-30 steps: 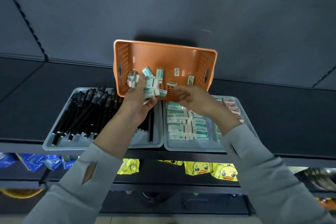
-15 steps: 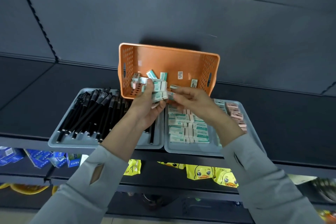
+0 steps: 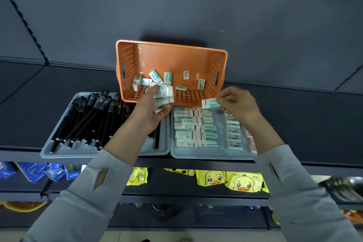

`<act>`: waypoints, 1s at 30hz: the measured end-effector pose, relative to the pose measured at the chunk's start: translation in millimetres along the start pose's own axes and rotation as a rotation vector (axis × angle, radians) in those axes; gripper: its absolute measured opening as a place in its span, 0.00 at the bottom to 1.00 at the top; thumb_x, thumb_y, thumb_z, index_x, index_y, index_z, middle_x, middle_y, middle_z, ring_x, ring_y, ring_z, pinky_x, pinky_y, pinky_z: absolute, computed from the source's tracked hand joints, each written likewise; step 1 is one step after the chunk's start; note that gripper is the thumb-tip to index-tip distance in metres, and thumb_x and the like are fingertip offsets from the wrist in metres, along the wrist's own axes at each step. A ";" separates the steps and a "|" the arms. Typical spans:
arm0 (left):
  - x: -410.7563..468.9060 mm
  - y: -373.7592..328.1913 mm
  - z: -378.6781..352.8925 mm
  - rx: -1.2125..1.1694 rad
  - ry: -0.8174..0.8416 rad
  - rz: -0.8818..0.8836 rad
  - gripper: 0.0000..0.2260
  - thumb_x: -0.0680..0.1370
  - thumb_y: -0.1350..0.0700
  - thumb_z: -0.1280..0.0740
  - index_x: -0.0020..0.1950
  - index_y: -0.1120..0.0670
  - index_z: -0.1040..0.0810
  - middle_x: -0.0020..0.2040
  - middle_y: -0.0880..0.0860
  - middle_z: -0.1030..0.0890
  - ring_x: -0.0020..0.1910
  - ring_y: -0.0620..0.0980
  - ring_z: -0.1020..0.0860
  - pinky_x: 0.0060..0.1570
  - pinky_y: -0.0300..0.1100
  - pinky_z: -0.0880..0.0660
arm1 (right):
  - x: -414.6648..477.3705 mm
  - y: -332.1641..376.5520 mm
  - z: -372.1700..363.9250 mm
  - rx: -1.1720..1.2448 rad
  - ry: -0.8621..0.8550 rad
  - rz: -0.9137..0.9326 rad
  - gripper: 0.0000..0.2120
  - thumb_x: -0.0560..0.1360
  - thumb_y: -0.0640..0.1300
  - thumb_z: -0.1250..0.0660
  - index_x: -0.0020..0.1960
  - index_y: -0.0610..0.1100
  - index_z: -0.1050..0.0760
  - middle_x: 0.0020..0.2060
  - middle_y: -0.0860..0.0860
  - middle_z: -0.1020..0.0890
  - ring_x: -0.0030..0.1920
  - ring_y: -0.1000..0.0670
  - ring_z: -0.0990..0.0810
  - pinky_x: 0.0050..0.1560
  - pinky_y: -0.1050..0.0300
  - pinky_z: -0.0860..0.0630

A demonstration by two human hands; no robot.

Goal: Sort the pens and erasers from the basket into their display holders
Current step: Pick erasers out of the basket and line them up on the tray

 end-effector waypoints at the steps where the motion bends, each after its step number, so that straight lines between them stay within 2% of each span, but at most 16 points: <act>1: -0.6 0.4 -1.6 -0.018 0.017 0.020 0.09 0.81 0.52 0.38 0.53 0.56 0.23 0.45 0.56 0.19 0.40 0.52 0.21 0.25 0.36 0.26 | -1.2 -1.6 1.6 -0.037 0.004 -0.003 0.02 0.75 0.39 0.28 0.48 0.43 0.20 0.38 0.48 0.16 0.30 0.60 0.20 0.31 0.70 0.27; 5: -3.8 2.0 -6.1 0.018 0.057 0.037 0.09 0.81 0.54 0.39 0.56 0.56 0.23 0.43 0.55 0.19 0.36 0.51 0.20 0.25 0.35 0.27 | -2.1 -7.9 -11.0 -0.189 0.054 -0.003 0.02 0.75 0.43 0.28 0.46 0.48 0.20 0.37 0.51 0.16 0.37 0.53 0.18 0.44 0.55 0.19; 9: -4.9 3.8 -4.5 0.166 0.063 0.007 0.08 0.81 0.54 0.37 0.56 0.56 0.24 0.43 0.56 0.19 0.37 0.51 0.21 0.23 0.35 0.29 | -1.1 -14.0 -24.6 -0.364 0.081 0.091 0.07 0.73 0.47 0.26 0.50 0.51 0.17 0.42 0.57 0.18 0.42 0.60 0.22 0.49 0.60 0.24; 12: -4.5 7.5 -1.6 0.255 0.082 -0.017 0.07 0.80 0.55 0.34 0.55 0.57 0.24 0.42 0.55 0.18 0.36 0.49 0.22 0.21 0.34 0.31 | -2.6 -13.2 -27.3 -0.437 0.074 0.138 0.08 0.73 0.46 0.26 0.52 0.50 0.17 0.43 0.57 0.20 0.42 0.59 0.23 0.50 0.58 0.24; 15: -6.6 12.3 -4.0 0.336 0.155 -0.036 0.09 0.80 0.55 0.34 0.58 0.57 0.23 0.43 0.54 0.18 0.34 0.47 0.22 0.21 0.33 0.32 | -2.9 3.2 -29.1 -0.317 0.014 0.203 0.06 0.75 0.47 0.29 0.52 0.50 0.17 0.45 0.57 0.17 0.46 0.56 0.20 0.54 0.56 0.22; 17: -7.6 15.6 -9.3 0.386 0.194 -0.072 0.07 0.80 0.55 0.35 0.56 0.56 0.23 0.41 0.53 0.18 0.31 0.44 0.23 0.22 0.34 0.31 | -3.0 18.0 -33.6 -0.064 0.103 0.145 0.06 0.77 0.50 0.31 0.51 0.50 0.17 0.45 0.55 0.15 0.46 0.53 0.17 0.53 0.54 0.20; 19: -7.8 17.5 -14.8 0.425 0.214 -0.109 0.05 0.81 0.54 0.35 0.54 0.54 0.23 0.39 0.52 0.18 0.30 0.43 0.23 0.23 0.34 0.30 | -1.8 28.1 -41.6 0.133 0.241 0.087 0.06 0.76 0.48 0.30 0.51 0.48 0.18 0.45 0.49 0.15 0.46 0.48 0.15 0.52 0.50 0.18; 21: -8.9 17.1 -17.9 0.452 0.230 -0.127 0.06 0.81 0.53 0.35 0.55 0.53 0.22 0.40 0.52 0.18 0.31 0.44 0.22 0.25 0.35 0.29 | 1.4 30.3 -45.0 0.165 0.254 0.089 0.04 0.75 0.44 0.28 0.50 0.46 0.18 0.44 0.46 0.15 0.44 0.46 0.16 0.50 0.49 0.19; 25: -9.9 8.3 -8.4 0.371 0.177 -0.110 0.11 0.81 0.52 0.37 0.58 0.56 0.22 0.42 0.54 0.18 0.32 0.45 0.21 0.24 0.35 0.29 | 5.6 20.6 -26.6 0.198 0.133 0.052 0.06 0.77 0.39 0.30 0.51 0.49 0.19 0.46 0.49 0.15 0.41 0.52 0.18 0.44 0.57 0.23; 28: -9.0 3.6 2.5 0.269 0.099 -0.071 0.12 0.82 0.50 0.40 0.55 0.57 0.24 0.44 0.56 0.18 0.33 0.48 0.20 0.23 0.35 0.29 | 2.4 7.4 -7.5 0.167 0.129 0.011 0.10 0.78 0.36 0.34 0.51 0.49 0.18 0.35 0.53 0.20 0.33 0.56 0.24 0.41 0.58 0.25; 30: -7.3 3.3 7.4 0.204 0.070 -0.043 0.11 0.82 0.51 0.40 0.57 0.58 0.25 0.47 0.57 0.18 0.37 0.50 0.20 0.25 0.36 0.27 | -1.2 -1.7 -0.4 0.088 0.149 -0.023 0.10 0.79 0.36 0.34 0.52 0.48 0.18 0.32 0.50 0.23 0.31 0.55 0.26 0.41 0.57 0.24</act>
Point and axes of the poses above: each hand's wrist, its own x-axis towards the middle knuckle, its own z-axis out of the back of the hand, y = z × x, the point moved 1 cm from there along x, towards the middle knuckle
